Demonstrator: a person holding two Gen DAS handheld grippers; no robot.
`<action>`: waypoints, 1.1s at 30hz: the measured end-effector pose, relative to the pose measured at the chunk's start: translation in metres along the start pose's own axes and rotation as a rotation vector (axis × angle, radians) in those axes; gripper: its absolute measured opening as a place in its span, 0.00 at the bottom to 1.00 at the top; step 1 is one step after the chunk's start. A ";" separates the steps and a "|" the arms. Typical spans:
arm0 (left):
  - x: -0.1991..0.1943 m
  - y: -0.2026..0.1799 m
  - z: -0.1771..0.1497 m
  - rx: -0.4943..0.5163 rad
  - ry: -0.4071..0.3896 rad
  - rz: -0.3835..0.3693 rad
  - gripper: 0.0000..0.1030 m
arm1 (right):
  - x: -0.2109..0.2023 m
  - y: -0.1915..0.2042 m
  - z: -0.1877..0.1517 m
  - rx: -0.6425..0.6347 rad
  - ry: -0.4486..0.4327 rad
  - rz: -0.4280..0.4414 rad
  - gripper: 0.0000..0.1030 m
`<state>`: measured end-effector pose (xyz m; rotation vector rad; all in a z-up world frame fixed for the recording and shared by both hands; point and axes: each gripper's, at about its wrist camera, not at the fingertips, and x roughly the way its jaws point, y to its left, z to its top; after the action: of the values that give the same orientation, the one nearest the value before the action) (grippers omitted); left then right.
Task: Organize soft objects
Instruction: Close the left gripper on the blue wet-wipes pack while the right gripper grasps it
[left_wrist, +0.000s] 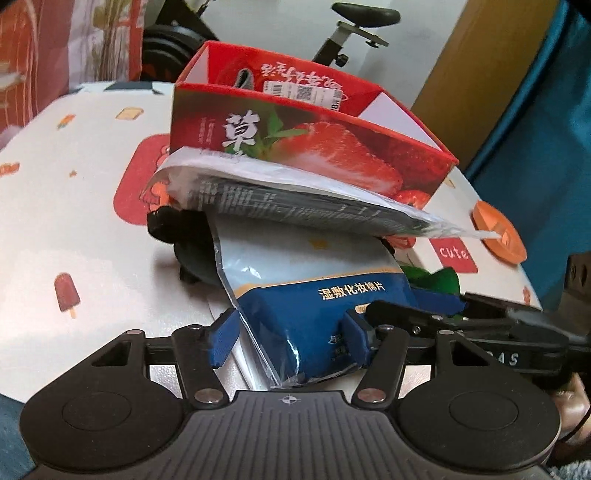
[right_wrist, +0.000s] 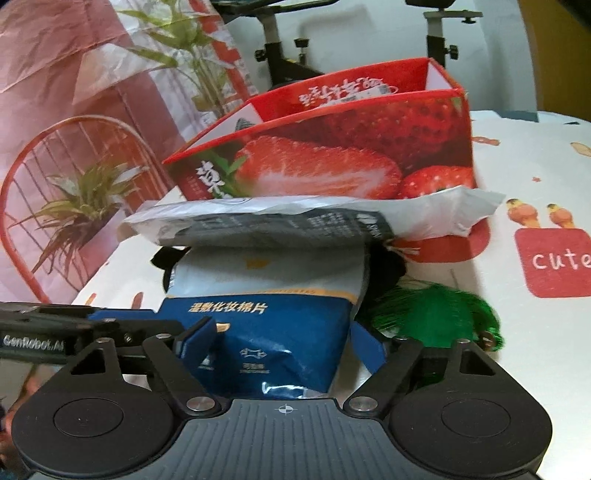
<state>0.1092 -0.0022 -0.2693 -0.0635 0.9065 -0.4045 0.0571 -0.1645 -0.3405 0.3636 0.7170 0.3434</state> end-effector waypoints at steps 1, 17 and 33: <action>0.001 0.003 0.000 -0.014 0.001 -0.008 0.62 | -0.001 0.000 0.000 -0.001 -0.001 0.003 0.73; 0.010 0.012 0.001 -0.092 -0.028 -0.098 0.45 | -0.005 0.010 -0.001 -0.037 -0.028 0.021 0.52; -0.048 -0.006 0.013 -0.026 -0.225 -0.128 0.45 | -0.069 0.051 0.018 -0.258 -0.280 0.022 0.51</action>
<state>0.0913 0.0079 -0.2240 -0.1876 0.6874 -0.4941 0.0121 -0.1526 -0.2668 0.1693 0.3884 0.3915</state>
